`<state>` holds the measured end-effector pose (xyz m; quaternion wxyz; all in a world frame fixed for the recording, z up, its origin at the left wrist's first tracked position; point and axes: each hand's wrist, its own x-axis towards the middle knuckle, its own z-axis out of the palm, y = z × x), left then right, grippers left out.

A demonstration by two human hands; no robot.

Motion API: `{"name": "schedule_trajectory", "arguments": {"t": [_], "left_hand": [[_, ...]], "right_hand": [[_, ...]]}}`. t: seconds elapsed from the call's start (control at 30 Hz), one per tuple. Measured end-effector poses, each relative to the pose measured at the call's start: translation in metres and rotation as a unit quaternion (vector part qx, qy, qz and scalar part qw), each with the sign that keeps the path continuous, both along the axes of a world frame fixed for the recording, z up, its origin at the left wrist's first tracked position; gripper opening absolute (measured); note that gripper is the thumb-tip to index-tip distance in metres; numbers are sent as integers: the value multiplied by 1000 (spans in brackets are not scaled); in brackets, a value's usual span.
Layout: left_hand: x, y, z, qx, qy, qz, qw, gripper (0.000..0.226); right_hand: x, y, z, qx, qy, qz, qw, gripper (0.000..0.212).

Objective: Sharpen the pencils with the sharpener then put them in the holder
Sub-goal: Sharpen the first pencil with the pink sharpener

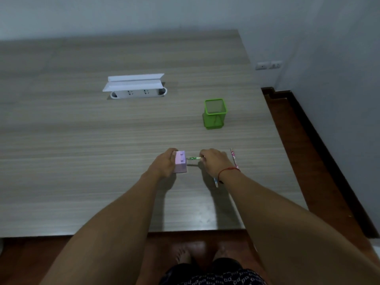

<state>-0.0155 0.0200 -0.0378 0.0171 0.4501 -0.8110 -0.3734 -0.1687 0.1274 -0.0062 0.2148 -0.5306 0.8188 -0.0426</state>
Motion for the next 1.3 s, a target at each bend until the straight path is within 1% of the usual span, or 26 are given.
{"name": "schedule_trajectory", "arguments": {"t": [0.23, 0.43, 0.57, 0.67, 0.77, 0.83, 0.93, 1.1, 1.3], "left_hand": [[-2, 2, 1, -4, -12, -16, 1000, 35], [1, -2, -1, 3, -46, 33, 998, 42], [4, -3, -2, -34, -66, 26, 997, 41], [7, 2, -4, -61, -55, 26, 996, 37], [9, 5, -3, -64, -56, 14, 996, 37], [9, 4, -2, -58, -58, 12, 997, 37], [11, 4, -1, -49, -54, 19, 997, 37], [6, 9, 0, -61, -62, 42, 995, 38], [10, 8, -1, -83, -67, 32, 994, 37]], "right_hand": [[11, -6, -4, -2, -15, 2, 1000, 24], [12, -9, -11, -18, -59, -31, 998, 24], [11, -15, -13, -24, -92, -53, 994, 22], [17, -16, -15, -21, -112, -64, 991, 22], [21, -13, -21, -36, -141, -83, 986, 21], [20, -10, -24, -36, -140, -91, 985, 22], [15, -4, -25, -22, -114, -87, 989, 23], [8, -6, -24, -47, -133, -85, 986, 19], [14, -21, -15, 2, -144, -53, 988, 25]]}}
